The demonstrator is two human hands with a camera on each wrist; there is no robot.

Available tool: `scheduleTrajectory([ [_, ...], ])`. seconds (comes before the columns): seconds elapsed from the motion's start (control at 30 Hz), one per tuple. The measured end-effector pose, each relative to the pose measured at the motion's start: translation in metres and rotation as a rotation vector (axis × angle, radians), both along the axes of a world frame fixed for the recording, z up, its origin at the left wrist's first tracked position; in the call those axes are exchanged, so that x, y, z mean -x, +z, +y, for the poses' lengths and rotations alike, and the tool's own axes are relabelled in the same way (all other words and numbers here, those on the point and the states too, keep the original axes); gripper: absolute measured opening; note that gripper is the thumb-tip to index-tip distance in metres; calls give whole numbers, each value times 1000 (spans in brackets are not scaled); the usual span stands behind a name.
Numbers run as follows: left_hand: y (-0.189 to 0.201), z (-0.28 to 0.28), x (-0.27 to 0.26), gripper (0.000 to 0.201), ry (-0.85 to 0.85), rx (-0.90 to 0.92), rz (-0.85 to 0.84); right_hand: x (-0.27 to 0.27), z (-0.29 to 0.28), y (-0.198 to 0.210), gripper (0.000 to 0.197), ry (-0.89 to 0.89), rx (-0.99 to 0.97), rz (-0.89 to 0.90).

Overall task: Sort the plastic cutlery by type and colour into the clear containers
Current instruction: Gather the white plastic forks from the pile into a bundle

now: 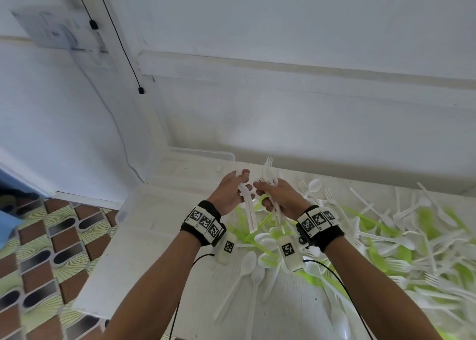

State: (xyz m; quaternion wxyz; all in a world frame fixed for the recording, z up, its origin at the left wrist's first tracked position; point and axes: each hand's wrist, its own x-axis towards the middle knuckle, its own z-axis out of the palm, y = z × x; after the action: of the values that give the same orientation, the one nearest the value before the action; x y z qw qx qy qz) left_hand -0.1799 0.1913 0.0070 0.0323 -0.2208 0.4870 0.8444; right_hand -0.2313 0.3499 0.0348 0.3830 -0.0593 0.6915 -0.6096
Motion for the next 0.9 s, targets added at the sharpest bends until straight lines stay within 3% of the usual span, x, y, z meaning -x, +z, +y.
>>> scheduleTrajectory([
  [0.13,-2,5,-1,13,-18,-28,12,-1,1,2,15,-14,100,-124],
  [0.2,-3,7,-1,14,-35,-46,18,-1,2,-1,14,-23,104,-91],
  [0.37,-5,14,-7,20,-157,124,76,-9,3,-1,19,106,114,57],
  [0.5,-4,17,-12,19,-137,235,122,-14,8,2,15,120,165,2],
  [0.67,-3,15,-11,25,-88,320,152,-14,15,-6,36,159,286,-112],
  [0.8,-4,11,-12,32,-105,380,151,-18,18,-10,41,84,292,-171],
  [0.9,-6,11,-13,24,-118,366,164,-21,15,-13,40,-10,291,-149],
])
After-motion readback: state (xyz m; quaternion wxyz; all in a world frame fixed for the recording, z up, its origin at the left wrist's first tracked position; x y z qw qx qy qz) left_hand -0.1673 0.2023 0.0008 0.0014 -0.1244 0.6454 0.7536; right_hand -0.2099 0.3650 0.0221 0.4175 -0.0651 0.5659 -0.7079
